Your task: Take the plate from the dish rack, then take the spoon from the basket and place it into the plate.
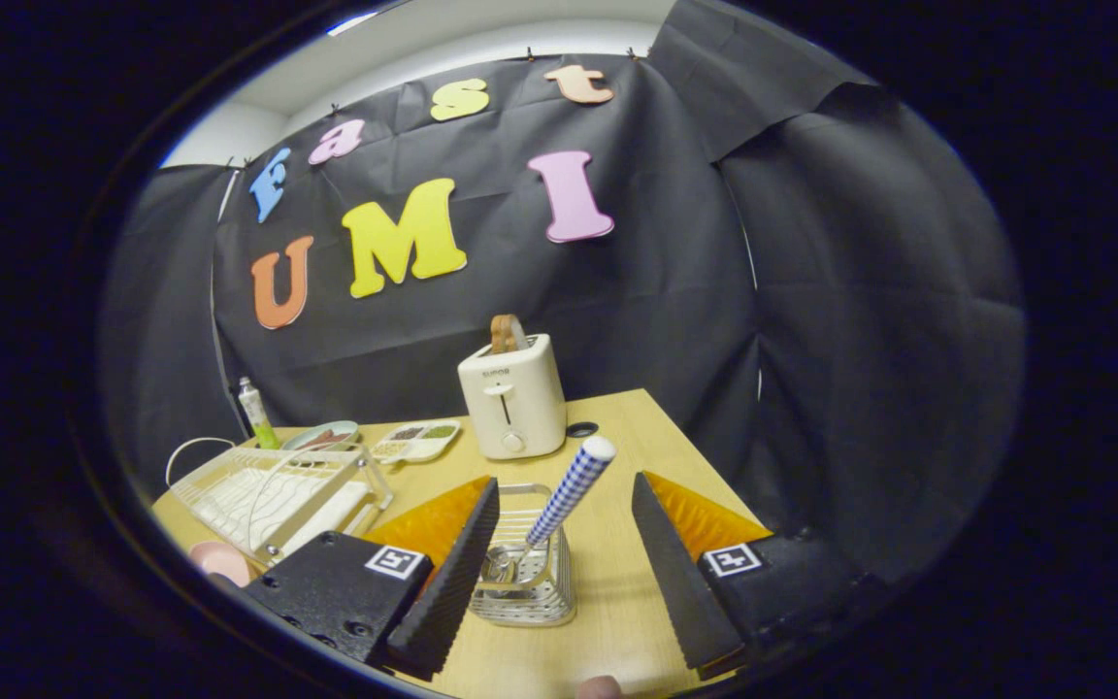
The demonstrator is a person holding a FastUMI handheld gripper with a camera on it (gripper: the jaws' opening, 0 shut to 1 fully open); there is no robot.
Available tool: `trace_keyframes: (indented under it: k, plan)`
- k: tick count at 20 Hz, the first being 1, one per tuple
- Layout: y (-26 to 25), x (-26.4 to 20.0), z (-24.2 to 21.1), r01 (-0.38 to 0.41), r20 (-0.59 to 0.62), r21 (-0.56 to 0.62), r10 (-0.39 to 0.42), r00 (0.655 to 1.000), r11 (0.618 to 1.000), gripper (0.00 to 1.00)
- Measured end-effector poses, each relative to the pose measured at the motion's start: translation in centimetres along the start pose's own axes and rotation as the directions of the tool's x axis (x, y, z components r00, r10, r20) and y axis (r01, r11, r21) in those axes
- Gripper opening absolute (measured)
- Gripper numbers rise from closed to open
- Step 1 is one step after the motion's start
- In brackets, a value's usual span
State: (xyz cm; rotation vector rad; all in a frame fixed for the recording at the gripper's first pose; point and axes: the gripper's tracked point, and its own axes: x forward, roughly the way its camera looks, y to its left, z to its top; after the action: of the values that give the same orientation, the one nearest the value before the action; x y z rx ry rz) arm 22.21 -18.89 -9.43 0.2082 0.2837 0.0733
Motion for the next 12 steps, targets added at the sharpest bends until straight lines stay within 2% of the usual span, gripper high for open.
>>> trace_keyframes:
  k: [1,2,5,8,12]
  plan:
    - [0.0,0.3,0.0,0.001,-0.003,0.001,-0.001,1.000,1.000,0.88]
    - [0.0,0.5,0.1,-0.002,-0.001,0.005,0.002,1.000,1.000,0.80]
    - [0.0,1.1,0.1,0.003,-0.011,0.014,-0.003,1.000,1.000,0.63]
    - [0.6,0.7,0.3,0.001,-0.010,0.033,0.000,1.000,0.999,0.38]
    - [2.5,-0.4,0.6,-0.041,-0.017,0.055,0.042,0.999,0.998,0.22]
